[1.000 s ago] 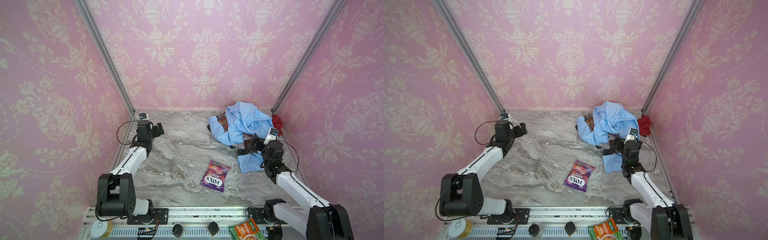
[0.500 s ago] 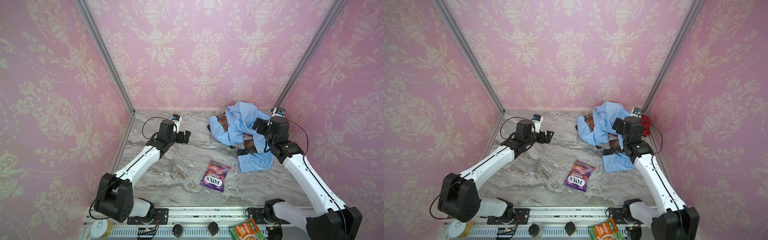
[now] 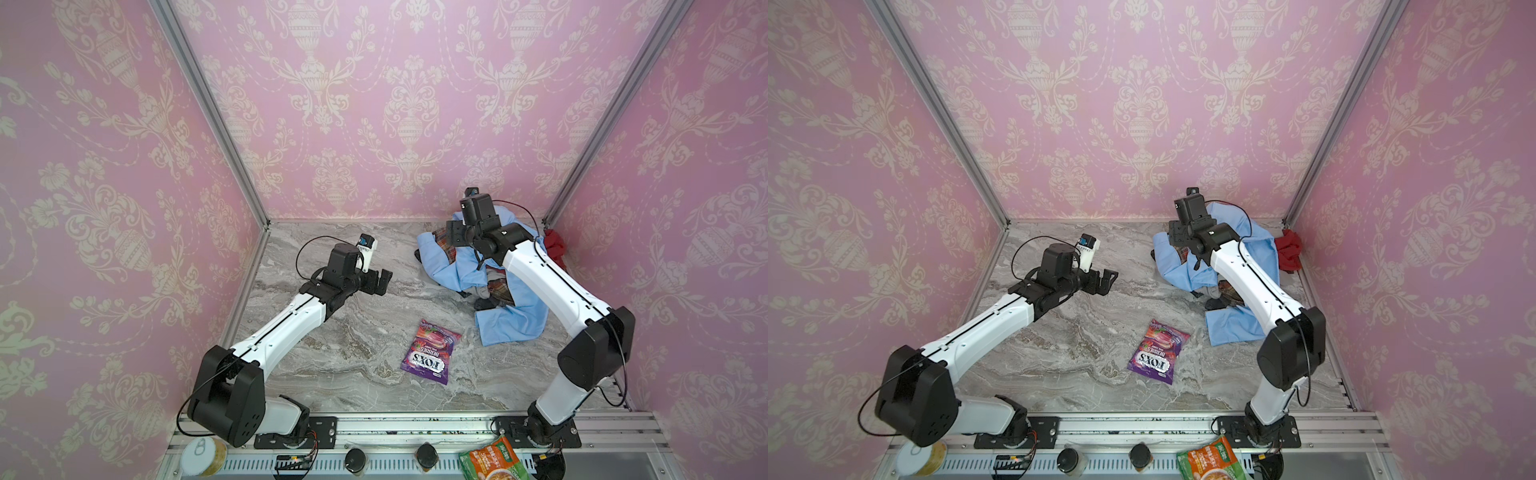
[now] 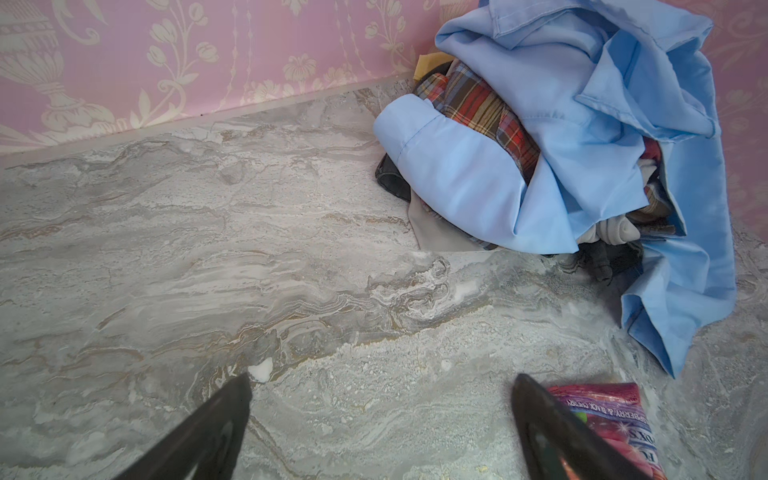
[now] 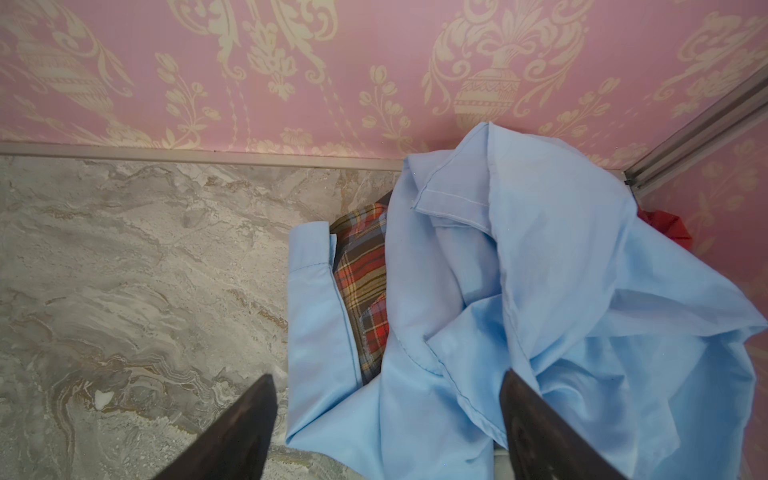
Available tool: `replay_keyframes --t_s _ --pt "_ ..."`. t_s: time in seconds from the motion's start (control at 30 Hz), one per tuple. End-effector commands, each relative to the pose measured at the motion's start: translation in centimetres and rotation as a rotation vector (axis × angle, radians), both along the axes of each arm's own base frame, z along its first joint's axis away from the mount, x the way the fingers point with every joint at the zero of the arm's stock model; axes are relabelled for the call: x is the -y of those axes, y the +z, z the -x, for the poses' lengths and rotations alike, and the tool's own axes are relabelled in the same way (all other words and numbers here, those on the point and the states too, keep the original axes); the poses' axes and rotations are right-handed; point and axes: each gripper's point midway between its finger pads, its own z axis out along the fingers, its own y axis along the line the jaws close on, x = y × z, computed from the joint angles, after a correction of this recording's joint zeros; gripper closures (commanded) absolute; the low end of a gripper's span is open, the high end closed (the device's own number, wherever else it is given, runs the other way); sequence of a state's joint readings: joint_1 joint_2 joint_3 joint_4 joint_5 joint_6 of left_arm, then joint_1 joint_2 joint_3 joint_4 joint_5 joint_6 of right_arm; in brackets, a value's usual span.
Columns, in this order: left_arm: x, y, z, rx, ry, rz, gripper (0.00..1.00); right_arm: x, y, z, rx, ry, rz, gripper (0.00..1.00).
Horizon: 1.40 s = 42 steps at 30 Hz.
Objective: Pick out a specific cloth from the pile
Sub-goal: 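Reach the right gripper over the pile while the left gripper moves toward it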
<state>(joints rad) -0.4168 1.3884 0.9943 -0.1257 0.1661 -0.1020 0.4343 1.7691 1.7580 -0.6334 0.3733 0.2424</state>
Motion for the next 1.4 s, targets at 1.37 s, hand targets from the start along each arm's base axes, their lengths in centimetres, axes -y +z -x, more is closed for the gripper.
replay_keyframes --t_s 1.37 --pt "6.0 -0.1 -5.5 -0.106 -0.143 -0.068 0.20 -1.8 -4.2 0.9 -0.185 0.099 -0.079 0.31"
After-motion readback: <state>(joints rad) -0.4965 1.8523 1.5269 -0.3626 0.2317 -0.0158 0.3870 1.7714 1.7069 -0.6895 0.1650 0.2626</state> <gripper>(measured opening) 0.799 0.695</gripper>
